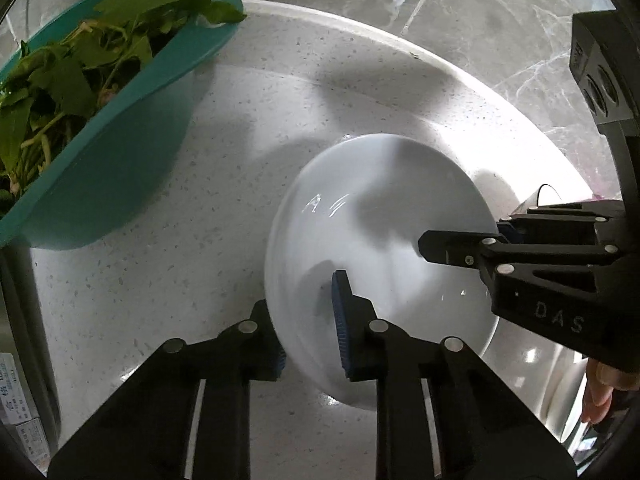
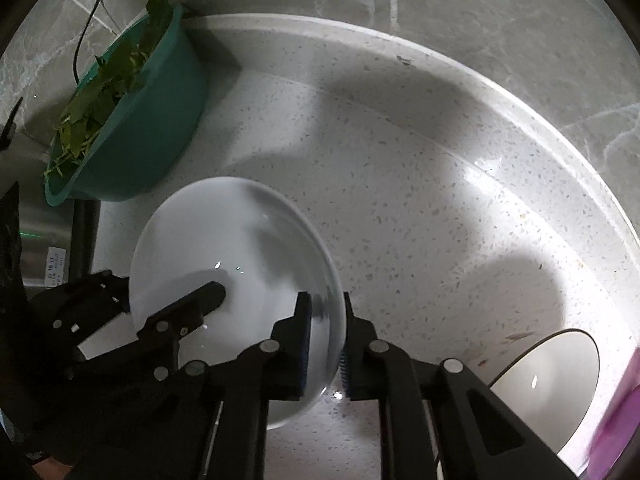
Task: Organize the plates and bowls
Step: 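Close the left gripper on the white bowl rim while the right gripper grips it too, then carry the white bowl with both grippers and lower it onto the white plate, then open both grippers and move them to the second white bowl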
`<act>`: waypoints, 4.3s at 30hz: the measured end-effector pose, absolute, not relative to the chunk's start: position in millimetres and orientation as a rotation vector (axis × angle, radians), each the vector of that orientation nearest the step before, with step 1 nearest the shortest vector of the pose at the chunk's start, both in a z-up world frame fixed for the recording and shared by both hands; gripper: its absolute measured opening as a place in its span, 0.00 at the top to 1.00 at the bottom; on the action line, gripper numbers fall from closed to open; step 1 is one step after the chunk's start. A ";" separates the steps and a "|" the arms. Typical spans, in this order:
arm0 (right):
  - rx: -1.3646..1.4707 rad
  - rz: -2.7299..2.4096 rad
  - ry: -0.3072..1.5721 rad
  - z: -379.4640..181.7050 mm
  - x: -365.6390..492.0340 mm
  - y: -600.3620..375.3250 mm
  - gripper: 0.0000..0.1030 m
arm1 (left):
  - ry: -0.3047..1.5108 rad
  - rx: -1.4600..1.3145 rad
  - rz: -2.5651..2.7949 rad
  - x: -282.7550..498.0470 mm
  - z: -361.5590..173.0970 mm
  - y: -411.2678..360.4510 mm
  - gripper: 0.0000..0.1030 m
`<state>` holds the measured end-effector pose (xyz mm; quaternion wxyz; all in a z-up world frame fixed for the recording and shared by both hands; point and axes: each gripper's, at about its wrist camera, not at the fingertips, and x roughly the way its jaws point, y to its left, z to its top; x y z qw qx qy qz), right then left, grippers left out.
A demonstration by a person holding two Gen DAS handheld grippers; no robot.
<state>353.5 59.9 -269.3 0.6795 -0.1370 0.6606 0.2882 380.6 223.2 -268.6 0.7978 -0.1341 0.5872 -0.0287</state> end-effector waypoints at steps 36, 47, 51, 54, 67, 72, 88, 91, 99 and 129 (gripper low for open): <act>-0.002 0.498 1.360 -153.7 230.6 -222.6 0.90 | 1.239 -0.035 -0.386 242.3 -141.3 -39.4 0.83; 0.114 0.379 1.409 -172.7 169.2 -389.2 0.90 | 1.329 0.043 -0.521 184.2 -159.4 -210.1 0.83; 0.141 0.363 1.436 -191.5 160.0 -414.5 0.89 | 1.353 0.060 -0.518 173.3 -179.0 -237.0 0.83; 0.145 0.368 1.445 -202.0 157.6 -421.7 0.90 | 1.357 0.076 -0.497 167.8 -193.4 -249.5 0.83; 0.134 0.375 1.471 -229.2 163.8 -422.1 0.90 | 1.362 0.089 -0.426 183.3 -227.0 -258.3 0.82; 0.123 0.371 1.477 -235.7 161.8 -418.4 0.90 | 1.364 0.089 -0.408 188.4 -237.4 -262.1 0.82; 0.037 0.345 1.449 -240.0 156.7 -407.5 0.87 | 1.330 0.097 -0.383 196.6 -245.7 -263.2 0.77; 0.022 0.339 1.443 -238.1 154.7 -404.5 0.85 | 1.317 0.086 -0.400 194.9 -244.1 -262.3 0.67; 0.005 0.311 1.415 -230.7 152.7 -403.4 0.89 | 1.283 0.067 -0.421 195.4 -239.4 -260.8 0.53; 0.385 0.547 0.986 -100.6 210.0 -379.2 0.00 | 1.026 -0.364 -0.294 255.2 -121.1 -21.4 0.19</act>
